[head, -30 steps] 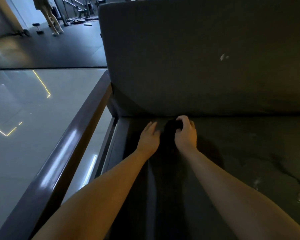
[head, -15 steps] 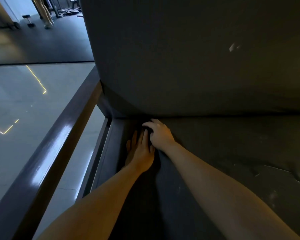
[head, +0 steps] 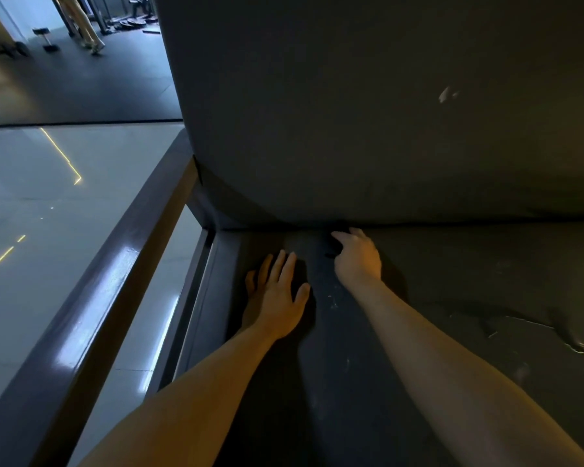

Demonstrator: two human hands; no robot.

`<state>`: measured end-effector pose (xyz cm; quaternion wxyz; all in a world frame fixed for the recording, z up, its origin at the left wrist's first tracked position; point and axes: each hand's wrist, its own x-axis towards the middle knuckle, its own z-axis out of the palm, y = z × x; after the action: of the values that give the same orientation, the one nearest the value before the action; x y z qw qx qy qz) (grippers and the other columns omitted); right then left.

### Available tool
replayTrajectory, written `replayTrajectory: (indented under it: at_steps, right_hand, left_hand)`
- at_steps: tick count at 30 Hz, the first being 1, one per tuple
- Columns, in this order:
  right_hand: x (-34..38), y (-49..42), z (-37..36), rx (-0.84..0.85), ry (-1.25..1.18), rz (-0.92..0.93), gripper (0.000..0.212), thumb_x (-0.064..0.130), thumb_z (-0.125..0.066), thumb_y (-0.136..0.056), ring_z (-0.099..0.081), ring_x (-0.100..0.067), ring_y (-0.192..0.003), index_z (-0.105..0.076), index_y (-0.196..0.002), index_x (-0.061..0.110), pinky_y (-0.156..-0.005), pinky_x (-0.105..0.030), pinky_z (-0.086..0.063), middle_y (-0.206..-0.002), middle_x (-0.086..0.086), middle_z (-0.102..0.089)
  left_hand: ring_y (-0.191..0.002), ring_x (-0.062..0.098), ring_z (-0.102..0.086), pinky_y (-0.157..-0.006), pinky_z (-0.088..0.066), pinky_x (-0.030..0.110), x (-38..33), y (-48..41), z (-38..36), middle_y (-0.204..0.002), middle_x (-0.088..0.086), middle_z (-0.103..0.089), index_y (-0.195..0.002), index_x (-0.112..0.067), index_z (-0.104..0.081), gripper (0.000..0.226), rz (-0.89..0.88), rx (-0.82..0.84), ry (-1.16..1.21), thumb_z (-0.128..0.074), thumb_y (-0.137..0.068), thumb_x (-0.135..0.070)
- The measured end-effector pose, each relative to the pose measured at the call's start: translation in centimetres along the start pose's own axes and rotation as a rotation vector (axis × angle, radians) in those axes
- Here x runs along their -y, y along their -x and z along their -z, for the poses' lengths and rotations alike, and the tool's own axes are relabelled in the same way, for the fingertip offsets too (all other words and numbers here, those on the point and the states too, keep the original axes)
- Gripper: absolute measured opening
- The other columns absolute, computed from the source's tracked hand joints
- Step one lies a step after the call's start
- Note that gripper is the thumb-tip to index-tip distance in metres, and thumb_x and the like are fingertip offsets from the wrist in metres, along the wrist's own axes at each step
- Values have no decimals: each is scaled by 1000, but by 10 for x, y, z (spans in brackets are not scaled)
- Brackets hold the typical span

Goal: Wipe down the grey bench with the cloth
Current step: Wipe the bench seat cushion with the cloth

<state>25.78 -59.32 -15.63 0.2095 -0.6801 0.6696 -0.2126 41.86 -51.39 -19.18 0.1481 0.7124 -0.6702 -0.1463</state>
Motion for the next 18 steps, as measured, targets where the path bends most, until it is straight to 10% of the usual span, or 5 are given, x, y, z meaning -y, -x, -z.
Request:
replayTrajectory:
  at_steps: [8, 18]
  right_hand:
    - [25, 14, -13, 285, -33, 341, 54, 3, -44, -100, -35, -26, -146, -55, -145, 29, -122, -40, -29, -161, -4, -37]
    - [-40, 15, 27, -31, 52, -50, 60, -1, -51, -97, -31, -26, -148, -48, -151, 26, -119, -46, -36, -162, -4, -35]
  left_hand:
    - [-152, 15, -16, -124, -10, 49, 0, 7, -2, -165, -2, -25, -158, -28, -18, 68, -6, -194, -23, -49, -100, -43]
    - [-155, 19, 0, -124, -1, 56, 2, 4, 2, -169, -6, -1, -160, -38, -7, 62, -37, 12, -101, -34, -105, -48]
